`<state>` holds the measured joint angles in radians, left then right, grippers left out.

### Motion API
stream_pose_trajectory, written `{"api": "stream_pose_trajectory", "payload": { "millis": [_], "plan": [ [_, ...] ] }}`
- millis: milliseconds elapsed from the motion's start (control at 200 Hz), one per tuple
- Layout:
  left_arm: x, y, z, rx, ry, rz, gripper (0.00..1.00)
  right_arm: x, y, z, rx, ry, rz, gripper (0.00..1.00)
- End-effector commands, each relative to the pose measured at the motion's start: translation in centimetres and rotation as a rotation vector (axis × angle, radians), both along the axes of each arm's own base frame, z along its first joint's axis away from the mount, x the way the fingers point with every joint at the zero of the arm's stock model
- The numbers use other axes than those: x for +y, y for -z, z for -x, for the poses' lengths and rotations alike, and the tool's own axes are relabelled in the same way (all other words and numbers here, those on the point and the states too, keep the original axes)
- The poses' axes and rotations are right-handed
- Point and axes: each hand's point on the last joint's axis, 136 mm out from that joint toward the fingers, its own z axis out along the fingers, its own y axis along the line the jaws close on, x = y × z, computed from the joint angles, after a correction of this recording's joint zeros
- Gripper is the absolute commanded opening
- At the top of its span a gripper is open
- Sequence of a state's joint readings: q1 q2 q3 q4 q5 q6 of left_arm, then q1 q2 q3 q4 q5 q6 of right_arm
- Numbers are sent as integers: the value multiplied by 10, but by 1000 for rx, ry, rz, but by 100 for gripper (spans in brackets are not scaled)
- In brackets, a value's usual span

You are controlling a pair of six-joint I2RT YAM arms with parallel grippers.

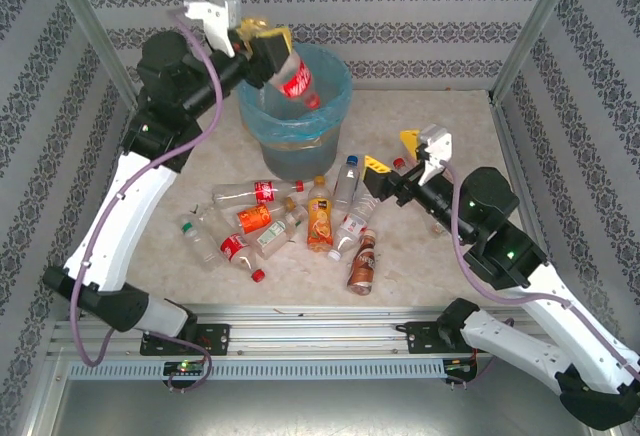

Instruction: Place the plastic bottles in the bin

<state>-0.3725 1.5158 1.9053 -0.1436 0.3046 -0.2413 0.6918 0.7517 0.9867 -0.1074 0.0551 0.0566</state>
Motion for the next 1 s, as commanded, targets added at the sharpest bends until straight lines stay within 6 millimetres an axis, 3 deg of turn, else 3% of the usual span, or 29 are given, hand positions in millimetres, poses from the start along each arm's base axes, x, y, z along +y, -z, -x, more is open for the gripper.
{"api": "stream_pose_trajectory", "payload": {
  "millis": [0, 150, 445, 510, 590, 779, 994],
  "plan": [
    [9, 39, -64, 63, -132, -82, 40, -9, 2, -7, -29, 69, 17, 86],
    [-15, 74, -118, 120, -101, -163, 40, -7, 7, -4, -8, 52, -5, 86],
    [-54, 168, -180, 217, 7, -250, 41, -12, 26, 2, 56, 47, -69, 84],
    [-60, 184, -185, 235, 24, -262, 44, -15, 29, 4, 62, 52, -78, 84],
    [-64, 200, -190, 258, 42, -265, 55, -17, 34, 4, 75, 63, -77, 83],
    [-66, 208, -192, 291, 49, -245, 75, -21, 40, 5, 87, 77, -87, 83],
    [-67, 211, -189, 312, 63, -242, 75, -23, 41, 5, 90, 86, -92, 83]
  ]
}}
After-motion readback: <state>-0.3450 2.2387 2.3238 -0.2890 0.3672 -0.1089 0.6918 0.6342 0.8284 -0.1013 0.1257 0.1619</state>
